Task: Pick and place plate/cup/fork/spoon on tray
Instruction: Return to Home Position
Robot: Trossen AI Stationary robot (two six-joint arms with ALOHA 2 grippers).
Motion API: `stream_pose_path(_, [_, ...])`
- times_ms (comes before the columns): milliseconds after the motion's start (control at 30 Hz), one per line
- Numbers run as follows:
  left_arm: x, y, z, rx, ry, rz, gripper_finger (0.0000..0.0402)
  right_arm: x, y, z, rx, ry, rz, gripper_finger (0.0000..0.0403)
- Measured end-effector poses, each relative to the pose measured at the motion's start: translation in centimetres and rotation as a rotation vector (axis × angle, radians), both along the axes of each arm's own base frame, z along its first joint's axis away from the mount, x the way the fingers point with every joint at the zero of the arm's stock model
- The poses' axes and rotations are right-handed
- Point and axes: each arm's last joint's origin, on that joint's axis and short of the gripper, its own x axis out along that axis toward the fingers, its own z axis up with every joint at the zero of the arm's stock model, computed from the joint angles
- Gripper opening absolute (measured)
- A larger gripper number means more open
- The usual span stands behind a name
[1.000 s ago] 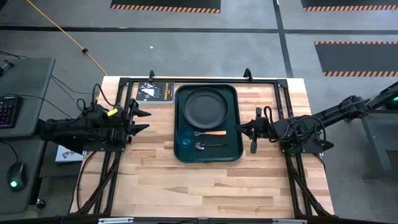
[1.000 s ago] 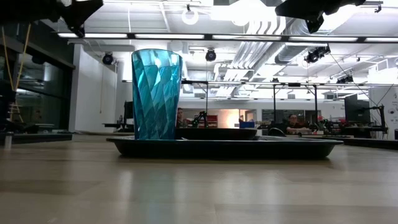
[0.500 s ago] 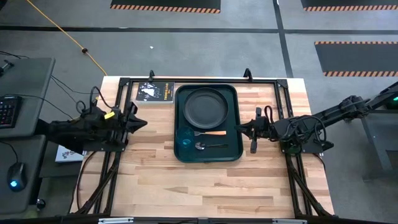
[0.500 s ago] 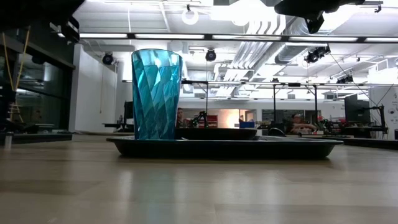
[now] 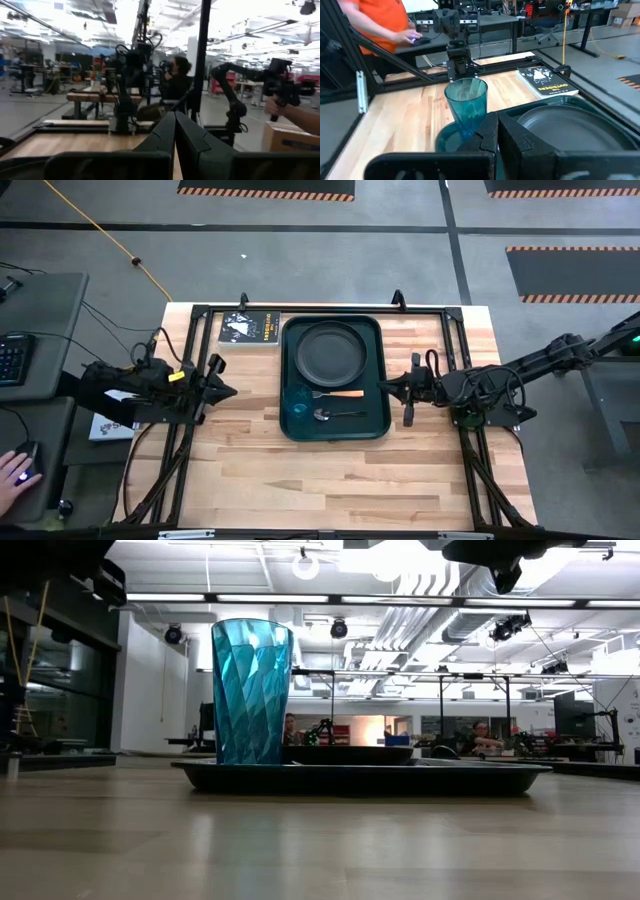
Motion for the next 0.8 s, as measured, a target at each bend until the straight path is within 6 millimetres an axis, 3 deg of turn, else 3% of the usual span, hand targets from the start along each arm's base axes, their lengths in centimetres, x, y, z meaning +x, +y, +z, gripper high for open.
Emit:
stream_pose_path(200, [0.0, -0.1, 0.0, 0.009, -0.012, 0.007, 0.0000, -0.6, -0.2, 0.5, 0.033, -0.030, 0.002, 0.0000])
stream_pose_path(500, [0.7, -0.1, -2.4, -0.034, -0.040, 0.047, 0.0000, -1.4, -0.5, 1.2, 0.040, -0.067, 0.003, 0.0000])
stream_pose_path(800, [0.9, -0.1, -2.8, 0.002, 0.007, 0.086, 0.0000, -1.5, -0.4, -0.2, 0.068, 0.013, 0.003, 0.0000])
